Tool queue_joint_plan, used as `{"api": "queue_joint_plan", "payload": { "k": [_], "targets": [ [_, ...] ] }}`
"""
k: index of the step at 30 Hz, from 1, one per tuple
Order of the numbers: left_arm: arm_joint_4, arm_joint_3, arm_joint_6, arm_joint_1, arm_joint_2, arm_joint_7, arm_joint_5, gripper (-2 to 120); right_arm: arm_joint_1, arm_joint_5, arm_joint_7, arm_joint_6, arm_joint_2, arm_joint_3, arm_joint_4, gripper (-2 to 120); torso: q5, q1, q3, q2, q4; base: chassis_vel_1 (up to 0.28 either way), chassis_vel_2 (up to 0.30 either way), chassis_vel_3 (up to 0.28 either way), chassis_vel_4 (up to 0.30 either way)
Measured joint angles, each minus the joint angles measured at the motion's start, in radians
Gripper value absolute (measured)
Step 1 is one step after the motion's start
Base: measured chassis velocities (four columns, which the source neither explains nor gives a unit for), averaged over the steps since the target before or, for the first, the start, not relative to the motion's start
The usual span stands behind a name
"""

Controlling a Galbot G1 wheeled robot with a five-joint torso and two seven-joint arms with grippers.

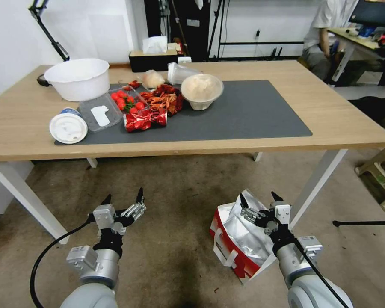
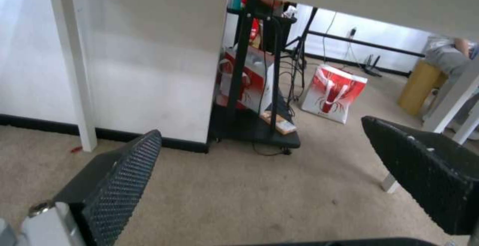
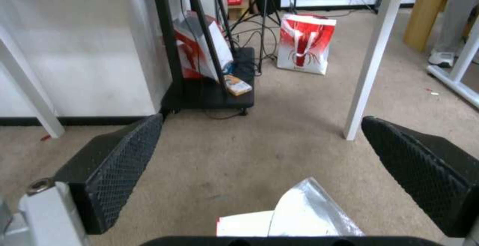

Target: Pick up the food delivery bag from the floor and place it on the table.

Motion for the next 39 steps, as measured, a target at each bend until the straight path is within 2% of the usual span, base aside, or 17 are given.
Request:
{"api": "queue_joint_plan", "payload": {
  "k": [39],
  "targets": [
    [0.008, -0.005, -0.012, -0.003, 0.005, 0.000, 0.001, 100, 0.025, 0.016, -0.001, -0.002, -0.022, 0.007, -0.016, 100, 0.0000, -0.055, -0.105, -0.160, 0.0000, 0.000, 0.000, 0.000, 0.000]
  ]
}}
